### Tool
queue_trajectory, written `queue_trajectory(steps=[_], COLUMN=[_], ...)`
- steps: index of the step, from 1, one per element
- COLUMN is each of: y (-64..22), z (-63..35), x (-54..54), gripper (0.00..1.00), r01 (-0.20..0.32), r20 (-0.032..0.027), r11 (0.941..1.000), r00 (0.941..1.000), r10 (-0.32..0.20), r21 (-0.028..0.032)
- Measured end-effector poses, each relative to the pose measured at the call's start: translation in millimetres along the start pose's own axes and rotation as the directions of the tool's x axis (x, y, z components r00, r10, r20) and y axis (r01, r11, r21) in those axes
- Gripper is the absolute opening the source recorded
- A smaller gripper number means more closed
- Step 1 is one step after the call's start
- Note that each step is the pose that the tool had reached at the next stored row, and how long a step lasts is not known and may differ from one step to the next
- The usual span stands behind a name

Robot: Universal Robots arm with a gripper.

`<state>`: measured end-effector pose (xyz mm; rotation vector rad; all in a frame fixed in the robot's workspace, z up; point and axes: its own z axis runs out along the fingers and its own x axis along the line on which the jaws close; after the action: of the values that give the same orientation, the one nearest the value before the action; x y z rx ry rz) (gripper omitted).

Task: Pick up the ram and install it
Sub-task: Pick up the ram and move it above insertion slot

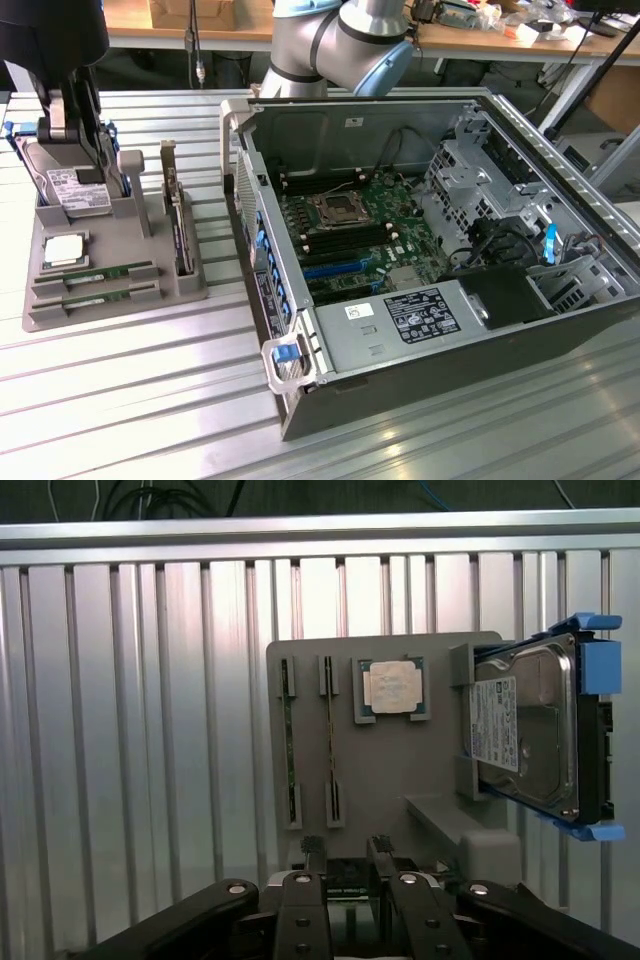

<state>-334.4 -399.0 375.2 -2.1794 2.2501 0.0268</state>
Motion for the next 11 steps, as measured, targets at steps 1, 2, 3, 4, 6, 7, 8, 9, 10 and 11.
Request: queue_trajectory(steps=[1,2,3,4,6,7,8,9,10,11], y=[0.0,0.0,0.0,0.0,0.0,0.0,0.0,0.0,0.0,0.0], z=[0.6,1.1,1.6,2.1,3.0,3.3,3.8,4.4,4.9,5.3], x=[0.0,0.0,0.0,0.0,0.0,0.1,0.1,0.1,0.1,0.1], gripper=[0.30,0.30,0.30,0.30,0.30,0.30,0.30,0.30,0.30,0.30], r01=[0.000,0.000,0.000,0.000,0.000,0.000,0.000,0.000,0.000,0.000], r20=[0.0001,0.0000,0.0000,0.0000,0.0000,0.0000,0.0000,0.0000,0.0000,0.0000], r11=[1.0000,1.0000,1.0000,1.0000,1.0000,1.0000,1.0000,1.0000,1.0000,1.0000], r00=[1.0000,1.0000,1.0000,1.0000,1.0000,1.0000,1.0000,1.0000,1.0000,1.0000], r10=[0.000,0.000,0.000,0.000,0.000,0.000,0.000,0.000,0.000,0.000], r21=[0.0001,0.0000,0.0000,0.0000,0.0000,0.0001,0.0000,0.0000,0.0000,0.0000])
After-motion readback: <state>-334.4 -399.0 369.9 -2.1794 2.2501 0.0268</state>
